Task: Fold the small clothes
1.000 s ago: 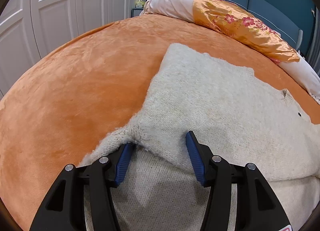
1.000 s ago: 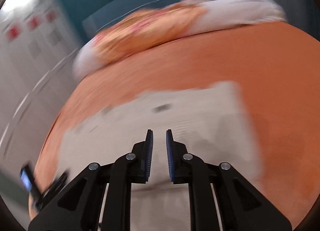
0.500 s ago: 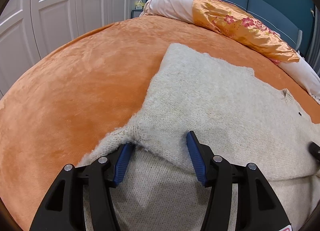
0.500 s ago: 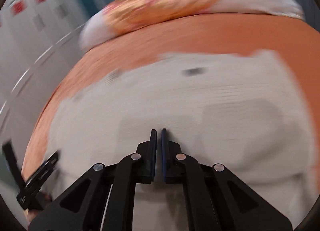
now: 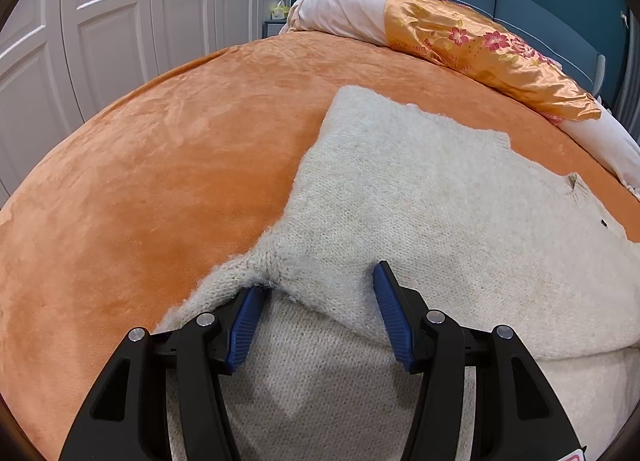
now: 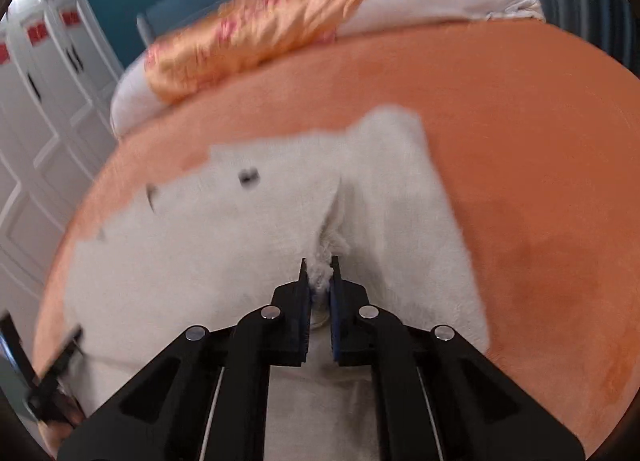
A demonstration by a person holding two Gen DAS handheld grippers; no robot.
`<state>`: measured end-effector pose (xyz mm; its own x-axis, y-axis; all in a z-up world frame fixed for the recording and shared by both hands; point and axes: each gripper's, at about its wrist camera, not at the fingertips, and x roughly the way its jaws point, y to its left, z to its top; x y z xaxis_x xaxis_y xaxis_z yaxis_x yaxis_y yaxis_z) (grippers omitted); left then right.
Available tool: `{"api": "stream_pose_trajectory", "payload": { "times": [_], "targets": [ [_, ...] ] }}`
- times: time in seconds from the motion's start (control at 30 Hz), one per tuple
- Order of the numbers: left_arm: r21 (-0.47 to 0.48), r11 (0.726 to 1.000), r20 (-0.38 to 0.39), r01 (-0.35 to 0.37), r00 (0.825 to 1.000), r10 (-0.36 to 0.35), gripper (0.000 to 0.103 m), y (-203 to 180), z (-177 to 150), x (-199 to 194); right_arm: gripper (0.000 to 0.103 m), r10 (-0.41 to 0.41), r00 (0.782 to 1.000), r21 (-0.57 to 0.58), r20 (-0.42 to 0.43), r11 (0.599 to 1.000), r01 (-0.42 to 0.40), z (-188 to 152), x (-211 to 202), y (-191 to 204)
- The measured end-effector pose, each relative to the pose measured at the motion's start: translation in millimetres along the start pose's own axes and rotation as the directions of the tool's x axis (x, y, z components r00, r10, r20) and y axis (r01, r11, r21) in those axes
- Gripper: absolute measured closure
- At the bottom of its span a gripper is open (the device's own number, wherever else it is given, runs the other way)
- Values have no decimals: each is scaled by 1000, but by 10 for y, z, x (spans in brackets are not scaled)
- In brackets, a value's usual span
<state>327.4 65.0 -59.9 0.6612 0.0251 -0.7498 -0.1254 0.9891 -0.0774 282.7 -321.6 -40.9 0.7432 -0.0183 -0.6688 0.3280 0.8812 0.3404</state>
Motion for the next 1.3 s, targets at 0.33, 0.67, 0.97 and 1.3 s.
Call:
{"api": "stream_pose_trajectory", "payload": {
  "times": [0.33,0.67,0.97,1.3],
  "targets": [
    [7,1000,0,-8,1000,8,49,-14,8,16,96,-62,996,-21,-64,998,60,4,191,-56],
    [32,999,3,-37,999,37,47,-59,-5,45,96,-212,977,-203,-33,958,201,-204,297,107],
    [59,996,10,-70,998,70,46,-103,-23,54,96,-196,980,-198,-7,961,191,-272,278,51],
    [72,994,10,-88,996,88,46,-138,-27,42,97,-174,985,-179,2,969,171,-271,256,9]
  ]
}}
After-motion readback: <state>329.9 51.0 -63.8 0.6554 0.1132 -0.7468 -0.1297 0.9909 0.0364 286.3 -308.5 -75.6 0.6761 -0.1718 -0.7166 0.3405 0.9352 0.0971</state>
